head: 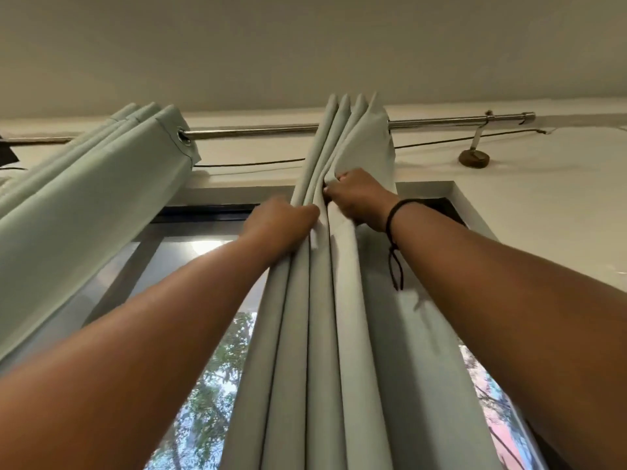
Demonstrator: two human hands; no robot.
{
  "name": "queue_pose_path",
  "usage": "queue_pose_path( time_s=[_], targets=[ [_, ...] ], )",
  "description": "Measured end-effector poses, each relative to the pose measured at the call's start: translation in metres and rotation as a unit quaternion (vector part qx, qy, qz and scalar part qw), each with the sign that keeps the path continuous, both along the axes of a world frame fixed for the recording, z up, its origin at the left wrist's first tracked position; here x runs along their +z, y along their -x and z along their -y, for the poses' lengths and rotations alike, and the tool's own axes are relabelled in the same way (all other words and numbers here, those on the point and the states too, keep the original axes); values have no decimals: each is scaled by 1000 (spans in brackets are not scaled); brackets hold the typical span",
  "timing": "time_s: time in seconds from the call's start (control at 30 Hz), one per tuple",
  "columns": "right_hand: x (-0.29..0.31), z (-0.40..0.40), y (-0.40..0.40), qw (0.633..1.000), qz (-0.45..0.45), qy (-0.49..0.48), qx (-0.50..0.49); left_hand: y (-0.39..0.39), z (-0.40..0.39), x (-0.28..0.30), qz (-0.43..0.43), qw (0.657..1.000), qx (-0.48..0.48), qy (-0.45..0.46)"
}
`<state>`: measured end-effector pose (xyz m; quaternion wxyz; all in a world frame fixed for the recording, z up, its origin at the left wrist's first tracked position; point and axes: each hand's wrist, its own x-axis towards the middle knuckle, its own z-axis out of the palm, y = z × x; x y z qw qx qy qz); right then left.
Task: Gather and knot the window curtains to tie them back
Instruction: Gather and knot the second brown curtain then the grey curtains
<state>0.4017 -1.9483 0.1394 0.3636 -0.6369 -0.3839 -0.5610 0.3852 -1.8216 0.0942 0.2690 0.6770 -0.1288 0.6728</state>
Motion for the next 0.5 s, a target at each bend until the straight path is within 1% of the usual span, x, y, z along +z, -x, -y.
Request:
queue_pose_path(
  time_s=[0.03, 0.1, 0.13, 0.17, 0.2, 0.27, 0.33, 0.4, 0.43, 0.5],
  targets=[
    [-5, 5, -7, 1000, -14, 6, -12, -3, 0, 0, -29, 997, -65, 1],
    [-11, 18, -21, 999, -29, 15, -16, -6, 6, -3, -135, 971, -195, 6],
    [-11, 23, -27, 1000, -19, 10, -5, -5, 9, -3, -186, 957, -224, 2],
    [-13, 33, -33, 1000, -3, -5, 5, -7, 18, 0, -222, 949, -226, -9],
    [-15, 41, -36, 1000, 9, -19, 17, -8, 24, 4, -233, 946, -224, -16],
    [-19, 46, -39, 997, 4, -50, 54, -6, 26, 13, -217, 944, -249, -17],
    [-24, 60, -42, 993, -20, -64, 93, -8, 44, 17, -201, 936, -288, -13],
    [-28, 74, -42, 987, -66, -52, 135, -14, 64, 21, -168, 934, -316, 7],
    [-30, 82, -42, 986, -80, -37, 141, -17, 76, 22, -143, 937, -319, 22],
    [-32, 97, -44, 987, -87, -20, 135, -27, 101, 26, -89, 950, -297, 43]
  ],
)
